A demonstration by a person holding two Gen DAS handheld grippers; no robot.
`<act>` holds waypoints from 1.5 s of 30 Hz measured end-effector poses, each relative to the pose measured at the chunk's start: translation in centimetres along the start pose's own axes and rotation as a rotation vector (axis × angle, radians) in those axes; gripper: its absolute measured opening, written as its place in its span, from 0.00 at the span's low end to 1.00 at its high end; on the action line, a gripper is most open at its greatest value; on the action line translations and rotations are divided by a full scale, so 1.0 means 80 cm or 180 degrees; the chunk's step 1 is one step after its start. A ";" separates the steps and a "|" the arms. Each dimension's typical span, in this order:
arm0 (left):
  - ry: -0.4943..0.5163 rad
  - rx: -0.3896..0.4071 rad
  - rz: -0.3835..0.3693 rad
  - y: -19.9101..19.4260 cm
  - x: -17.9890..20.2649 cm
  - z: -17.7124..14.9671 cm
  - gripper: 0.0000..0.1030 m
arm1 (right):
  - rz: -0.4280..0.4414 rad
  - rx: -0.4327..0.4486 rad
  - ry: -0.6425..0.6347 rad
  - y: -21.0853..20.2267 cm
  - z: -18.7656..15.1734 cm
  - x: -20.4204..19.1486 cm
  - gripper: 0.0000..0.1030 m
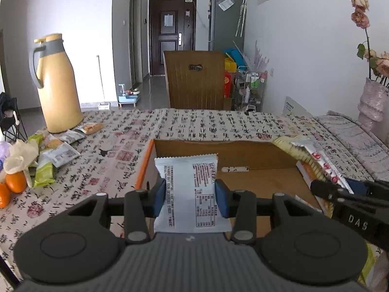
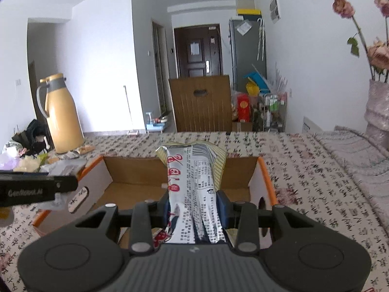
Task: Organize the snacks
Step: 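Carry both packets over the box and open both grippers to drop them, then withdraw both grippers from the box back toward the snack pile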
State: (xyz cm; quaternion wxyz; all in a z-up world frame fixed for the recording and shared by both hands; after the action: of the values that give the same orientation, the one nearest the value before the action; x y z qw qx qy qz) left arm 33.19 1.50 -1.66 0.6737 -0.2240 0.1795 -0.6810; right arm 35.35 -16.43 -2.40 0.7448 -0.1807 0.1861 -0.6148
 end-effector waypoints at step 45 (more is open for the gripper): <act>-0.0114 0.0405 -0.0040 -0.058 -0.002 0.007 1.00 | -0.0158 0.0260 0.0185 -0.046 0.008 0.030 1.00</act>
State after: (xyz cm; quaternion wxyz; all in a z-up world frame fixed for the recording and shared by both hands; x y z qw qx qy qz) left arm 29.63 1.79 1.31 0.6854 -0.1940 0.1224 -0.6911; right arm 32.94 -19.41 -0.14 0.7304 -0.1368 0.1779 -0.6451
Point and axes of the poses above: each gripper's, at about its wrist camera, not at the fingertips, and y roughly the way its jaws point, x to its right, z to its top, the point moved 9 cm from there along y, roughly the way its jaws point, and after that the axes turned 6 degrees about -z, right-handed, at the moved point
